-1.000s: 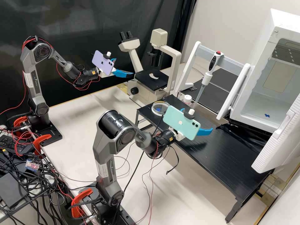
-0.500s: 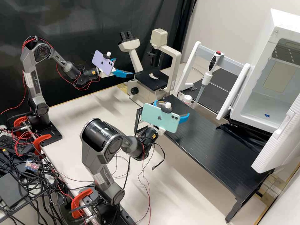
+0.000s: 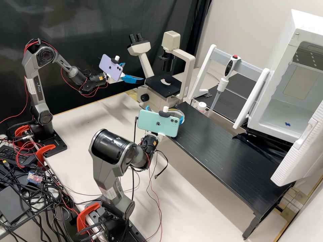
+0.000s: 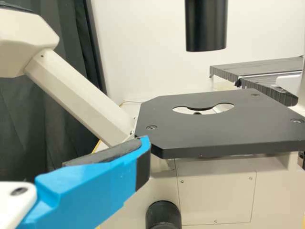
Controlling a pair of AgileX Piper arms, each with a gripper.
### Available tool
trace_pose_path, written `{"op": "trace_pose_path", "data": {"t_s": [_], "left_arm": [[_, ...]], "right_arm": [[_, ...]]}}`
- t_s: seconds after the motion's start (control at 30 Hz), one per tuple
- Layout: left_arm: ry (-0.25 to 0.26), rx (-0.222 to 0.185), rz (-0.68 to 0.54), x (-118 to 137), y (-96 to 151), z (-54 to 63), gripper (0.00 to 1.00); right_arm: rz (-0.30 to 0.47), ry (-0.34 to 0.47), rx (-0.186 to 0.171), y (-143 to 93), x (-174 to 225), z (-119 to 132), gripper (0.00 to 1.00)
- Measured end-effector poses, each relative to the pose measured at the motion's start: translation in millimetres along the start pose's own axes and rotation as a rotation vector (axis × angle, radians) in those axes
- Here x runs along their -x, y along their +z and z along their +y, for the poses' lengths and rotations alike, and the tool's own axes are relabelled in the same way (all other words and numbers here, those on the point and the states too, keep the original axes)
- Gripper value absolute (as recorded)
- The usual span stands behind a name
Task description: Move the petri dish to the incubator
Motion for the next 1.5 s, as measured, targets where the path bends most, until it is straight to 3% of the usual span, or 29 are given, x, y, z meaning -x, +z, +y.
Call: {"op": "trace_pose_path", "data": {"t_s": [0.23, 0.43, 0.53, 0.8, 1.33, 1.37, 1.5], "left_arm": [[0.0, 0.0, 0.0, 0.0, 0.0, 0.0, 1.0], [0.0, 0.0, 0.0, 0.0, 0.0, 0.0, 1.0], [0.0, 0.0, 0.0, 0.0, 0.0, 0.0, 1.0], [0.0, 0.0, 0.0, 0.0, 0.0, 0.0, 1.0], [0.0, 0.0, 0.0, 0.0, 0.0, 0.0, 1.0], [0.0, 0.0, 0.0, 0.0, 0.0, 0.0, 1.0], [0.0, 0.0, 0.0, 0.0, 0.0, 0.0, 1.0]], "right_arm": [[-0.072, -0.009, 0.002, 10.0, -6.3, -11.2, 1.0], [-0.127, 0.022, 0.036, 16.9, -17.6, -10.3, 1.0], [-0.142, 0.037, 0.027, 18.8, -21.3, -9.0, 1.0], [-0.138, 0.047, 0.05, 18.3, -29.9, -6.7, 1.0], [-0.148, 0.041, 0.05, 23.2, -43.5, -8.8, 1.0], [-0.148, 0.041, 0.05, 23.2, -43.5, -8.8, 0.0], [-0.151, 0.041, 0.049, 23.9, -44.9, -7.7, 0.0]]}}
